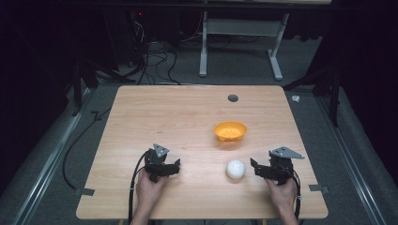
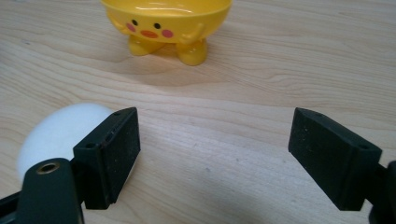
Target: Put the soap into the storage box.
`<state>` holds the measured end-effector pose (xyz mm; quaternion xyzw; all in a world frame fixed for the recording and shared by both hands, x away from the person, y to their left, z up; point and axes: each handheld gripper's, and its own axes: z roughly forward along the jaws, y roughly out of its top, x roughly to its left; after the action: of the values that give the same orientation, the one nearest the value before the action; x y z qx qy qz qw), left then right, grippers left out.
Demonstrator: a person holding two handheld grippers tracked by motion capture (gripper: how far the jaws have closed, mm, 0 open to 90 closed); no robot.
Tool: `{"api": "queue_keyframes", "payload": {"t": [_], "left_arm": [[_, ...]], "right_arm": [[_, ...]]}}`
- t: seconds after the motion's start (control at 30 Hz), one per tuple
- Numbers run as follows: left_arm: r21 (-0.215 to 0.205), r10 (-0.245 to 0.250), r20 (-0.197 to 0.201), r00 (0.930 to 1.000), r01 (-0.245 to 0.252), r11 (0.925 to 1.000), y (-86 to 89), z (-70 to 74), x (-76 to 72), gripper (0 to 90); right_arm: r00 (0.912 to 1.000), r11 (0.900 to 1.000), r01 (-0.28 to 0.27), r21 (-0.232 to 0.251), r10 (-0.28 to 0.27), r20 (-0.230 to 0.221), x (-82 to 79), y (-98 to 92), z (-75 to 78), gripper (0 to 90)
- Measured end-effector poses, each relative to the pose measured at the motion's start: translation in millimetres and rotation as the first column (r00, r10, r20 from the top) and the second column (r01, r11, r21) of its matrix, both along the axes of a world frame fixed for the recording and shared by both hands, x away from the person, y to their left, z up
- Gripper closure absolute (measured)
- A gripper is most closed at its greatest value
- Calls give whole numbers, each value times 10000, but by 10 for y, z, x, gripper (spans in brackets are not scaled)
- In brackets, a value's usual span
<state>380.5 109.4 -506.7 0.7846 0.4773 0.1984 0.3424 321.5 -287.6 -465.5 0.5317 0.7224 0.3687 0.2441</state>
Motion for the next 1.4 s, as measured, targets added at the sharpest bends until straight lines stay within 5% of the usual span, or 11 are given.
{"api": "queue_keyframes", "payload": {"t": [0.77, 1.4], "left_arm": [[0, 3, 2, 10000, -3, 10000, -1, 0, 0, 166], [-1, 4, 2, 10000, -4, 10000, -1, 0, 0, 166]], "right_arm": [[9918, 9920, -1248, 176, 1243, 308, -134, 320, -2, 175], [9742, 9749, -2218, -199, 2207, -461, -12, 656, -151, 163]]}}
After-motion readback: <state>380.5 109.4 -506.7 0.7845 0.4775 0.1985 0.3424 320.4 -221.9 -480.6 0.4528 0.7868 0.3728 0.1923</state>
